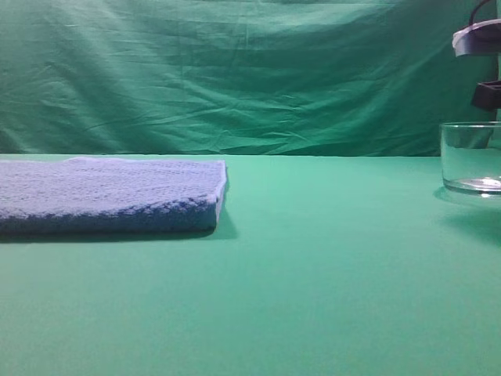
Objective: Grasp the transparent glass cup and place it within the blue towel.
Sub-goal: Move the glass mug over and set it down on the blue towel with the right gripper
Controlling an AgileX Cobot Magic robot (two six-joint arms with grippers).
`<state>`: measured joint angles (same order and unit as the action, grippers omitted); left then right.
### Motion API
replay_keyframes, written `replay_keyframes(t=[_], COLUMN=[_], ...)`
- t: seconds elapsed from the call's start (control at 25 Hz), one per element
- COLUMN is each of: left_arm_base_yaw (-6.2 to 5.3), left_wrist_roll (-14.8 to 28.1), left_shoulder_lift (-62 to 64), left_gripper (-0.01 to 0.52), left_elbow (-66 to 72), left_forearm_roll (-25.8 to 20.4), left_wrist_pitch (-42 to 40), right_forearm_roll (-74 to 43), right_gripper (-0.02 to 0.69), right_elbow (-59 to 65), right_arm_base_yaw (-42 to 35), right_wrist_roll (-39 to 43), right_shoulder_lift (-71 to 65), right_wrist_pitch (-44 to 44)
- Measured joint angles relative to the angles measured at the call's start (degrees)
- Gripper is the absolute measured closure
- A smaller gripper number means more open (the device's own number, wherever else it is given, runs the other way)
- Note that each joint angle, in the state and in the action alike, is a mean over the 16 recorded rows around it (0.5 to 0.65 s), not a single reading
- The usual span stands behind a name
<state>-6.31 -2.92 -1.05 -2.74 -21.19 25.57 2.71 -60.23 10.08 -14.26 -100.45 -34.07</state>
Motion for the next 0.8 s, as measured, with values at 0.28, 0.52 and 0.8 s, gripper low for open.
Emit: replay_keyframes(t=[0.28, 0.52, 0.8], left_arm_base_yaw=[0.00, 0.00, 0.00], left_wrist_roll=[0.00, 0.00, 0.00], left_shoulder_lift=[0.00, 0.00, 0.00], left_gripper=[0.514, 0.514, 0.514], left_elbow=[0.00, 0.00, 0.00], left_forearm_roll=[0.00, 0.00, 0.00], left_wrist_pitch=[0.00, 0.00, 0.00], right_forearm_roll=[0.74, 1.58, 2.50], right_gripper=[0.561, 0.561, 0.561], right_elbow=[-3.80, -11.73, -27.17], right_arm_base_yaw=[9.92, 19.74, 29.35], right_wrist_roll=[-0.03, -0.06, -0.10], right_shoulder_lift=[0.55, -1.76, -10.35], right_wrist_pitch=[1.68, 4.28, 4.27])
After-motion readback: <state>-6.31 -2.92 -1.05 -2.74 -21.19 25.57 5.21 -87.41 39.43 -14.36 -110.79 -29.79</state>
